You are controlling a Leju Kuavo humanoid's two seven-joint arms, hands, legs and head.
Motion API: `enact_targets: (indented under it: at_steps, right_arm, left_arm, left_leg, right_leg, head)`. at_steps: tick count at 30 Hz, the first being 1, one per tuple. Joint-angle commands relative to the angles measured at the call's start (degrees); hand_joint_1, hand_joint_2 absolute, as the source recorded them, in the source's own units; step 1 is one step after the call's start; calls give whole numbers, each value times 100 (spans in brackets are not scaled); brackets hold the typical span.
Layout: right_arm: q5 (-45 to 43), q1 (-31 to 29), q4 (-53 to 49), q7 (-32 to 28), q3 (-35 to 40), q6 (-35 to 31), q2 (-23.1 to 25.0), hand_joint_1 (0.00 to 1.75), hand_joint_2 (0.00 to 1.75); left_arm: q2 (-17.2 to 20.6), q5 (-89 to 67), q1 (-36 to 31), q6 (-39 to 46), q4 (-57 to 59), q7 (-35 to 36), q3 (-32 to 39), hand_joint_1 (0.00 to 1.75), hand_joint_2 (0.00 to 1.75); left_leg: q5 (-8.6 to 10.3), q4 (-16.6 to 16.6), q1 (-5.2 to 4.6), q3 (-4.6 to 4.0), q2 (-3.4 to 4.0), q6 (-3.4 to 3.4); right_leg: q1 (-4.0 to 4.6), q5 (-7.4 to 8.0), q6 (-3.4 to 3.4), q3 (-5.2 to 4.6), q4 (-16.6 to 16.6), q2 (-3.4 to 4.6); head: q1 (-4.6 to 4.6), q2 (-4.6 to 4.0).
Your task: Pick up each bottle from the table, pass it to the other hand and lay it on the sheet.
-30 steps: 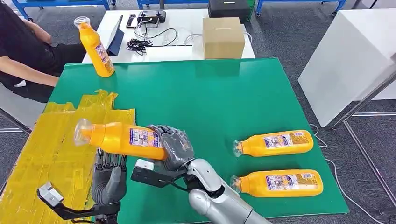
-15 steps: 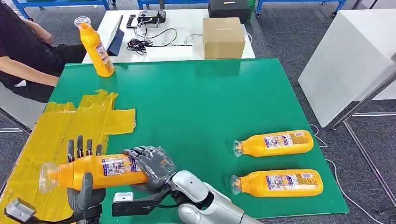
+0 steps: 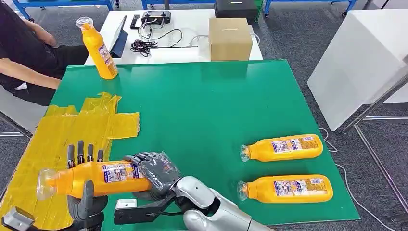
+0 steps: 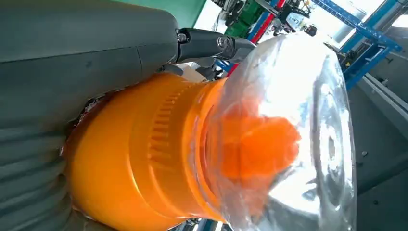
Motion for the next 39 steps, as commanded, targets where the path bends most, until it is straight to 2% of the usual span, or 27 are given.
enact_targets:
  at_steps: [1,23,24,25,26,27,33,37,38,39]
  right_arm:
    - [-80,-55,-77,-31,321,-24,-215,175,175]
    - [-150,161,-89,50,-201,-212,-352,173,175]
    - [-117,181,-106,55,-222,-256,-360,147,175]
    - [-47,235,-152,33,-294,-414,-358,0,175]
    - [-155,308,-203,4,-396,-489,-381,0,175]
    - [-66,341,-243,31,-416,-569,-406,0,0]
    - [-123,1058,-1219,-317,-984,-1117,-912,0,0]
    - [-105,1693,-1900,-599,-1384,-1394,-1180,0,0]
    - [-98,1900,-2086,-660,-1522,-1466,-1244,0,0]
    - [-89,1997,-2198,-685,-1563,-1494,-1311,0,0]
  left_arm:
    - [-34,-22,-246,-12,200,32,99,175,175]
    - [-63,-49,-222,-185,251,-44,24,175,175]
    - [-66,-45,-224,-180,247,-43,33,175,175]
    - [-71,-70,-227,-137,243,-52,45,175,175]
    - [-59,-200,-249,-21,243,-102,54,175,175]
    - [-68,-329,-254,103,229,-174,90,175,175]
    - [217,-2227,-554,1670,327,-809,372,175,175]
    - [320,-3492,-544,2772,121,-1102,491,175,175]
    - [344,-4064,-507,3266,29,-1230,523,175,175]
    - [366,-4077,-465,3303,-63,-1217,514,175,175]
  left_leg:
    - [1,-3,0,4,-4,-1]
    - [1,-6,0,10,-9,0]
    - [2,-5,0,8,-10,0]
    - [2,-7,3,12,-14,-1]
    - [1,-6,3,10,-11,-1]
    - [2,-6,2,8,-13,-1]
    - [4,-8,1,9,-25,-1]
    - [1,-10,5,16,-27,-3]
    - [0,-12,5,18,-34,-3]
    - [0,-9,5,13,-39,-1]
  right_leg:
    - [0,0,2,8,-5,-6]
    - [0,-1,3,14,-10,-13]
    - [-1,-1,3,12,-9,-13]
    - [2,-1,4,19,-14,-18]
    - [3,0,4,17,-14,-14]
    - [2,0,4,15,-12,-16]
    - [0,-2,4,19,-14,-27]
    - [5,-4,4,30,-21,-31]
    - [5,-6,5,35,-24,-39]
    - [5,-8,4,31,-21,-44]
  head:
    - [0,0]
    - [0,0]
    - [0,0]
    - [0,0]
    - [0,0]
    - [0,0]
    - [0,0]
    - [0,0]
    - [-2,0]
    - [-2,0]
